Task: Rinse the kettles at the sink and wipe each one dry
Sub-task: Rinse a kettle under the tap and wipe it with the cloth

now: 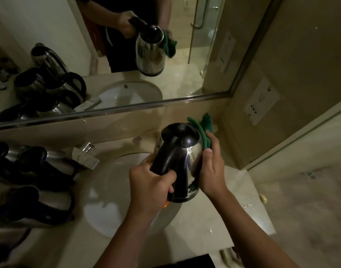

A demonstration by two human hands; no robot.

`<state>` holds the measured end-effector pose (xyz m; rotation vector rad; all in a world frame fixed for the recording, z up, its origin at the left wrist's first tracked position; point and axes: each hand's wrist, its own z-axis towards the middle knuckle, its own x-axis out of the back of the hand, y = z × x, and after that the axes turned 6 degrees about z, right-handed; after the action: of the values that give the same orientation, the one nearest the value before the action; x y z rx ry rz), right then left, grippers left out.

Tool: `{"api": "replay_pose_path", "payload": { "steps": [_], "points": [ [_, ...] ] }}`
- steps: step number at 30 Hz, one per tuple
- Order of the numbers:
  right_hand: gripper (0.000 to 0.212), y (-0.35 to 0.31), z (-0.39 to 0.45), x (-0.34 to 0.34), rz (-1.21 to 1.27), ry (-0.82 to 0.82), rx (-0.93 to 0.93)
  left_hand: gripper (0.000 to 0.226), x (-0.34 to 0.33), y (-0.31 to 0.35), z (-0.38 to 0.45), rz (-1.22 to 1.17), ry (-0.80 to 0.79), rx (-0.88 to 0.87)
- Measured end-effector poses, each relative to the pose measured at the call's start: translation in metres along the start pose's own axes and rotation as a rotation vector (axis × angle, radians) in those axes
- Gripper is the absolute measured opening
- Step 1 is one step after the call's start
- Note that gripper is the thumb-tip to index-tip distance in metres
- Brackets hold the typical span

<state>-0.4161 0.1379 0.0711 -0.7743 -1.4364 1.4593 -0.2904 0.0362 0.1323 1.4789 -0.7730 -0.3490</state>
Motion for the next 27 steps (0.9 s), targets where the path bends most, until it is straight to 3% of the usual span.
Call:
{"api": "replay_pose_path", "payload": {
  "steps": [4, 11, 18, 27],
  "points": [
    [0.047, 0.031, -0.007, 0.014, 0.14, 0.142, -0.183, 0.028, -0.043, -0.003, 0.009, 0.073, -0.063, -0.057],
    [0.046, 0.077, 0.008, 0.048, 0.072, 0.229, -0.234, 0.018, -0.105, -0.047, 0.04, 0.185, -0.158, -0.04],
    [0.061, 0.115, 0.016, 0.069, 0.013, 0.239, -0.317, 0.016, -0.149, -0.089, 0.065, 0.248, -0.274, -0.052],
    [0.068, 0.139, 0.011, 0.073, -0.145, 0.203, -0.266, 0.014, -0.165, -0.126, 0.077, 0.288, -0.245, -0.105]
  ]
}}
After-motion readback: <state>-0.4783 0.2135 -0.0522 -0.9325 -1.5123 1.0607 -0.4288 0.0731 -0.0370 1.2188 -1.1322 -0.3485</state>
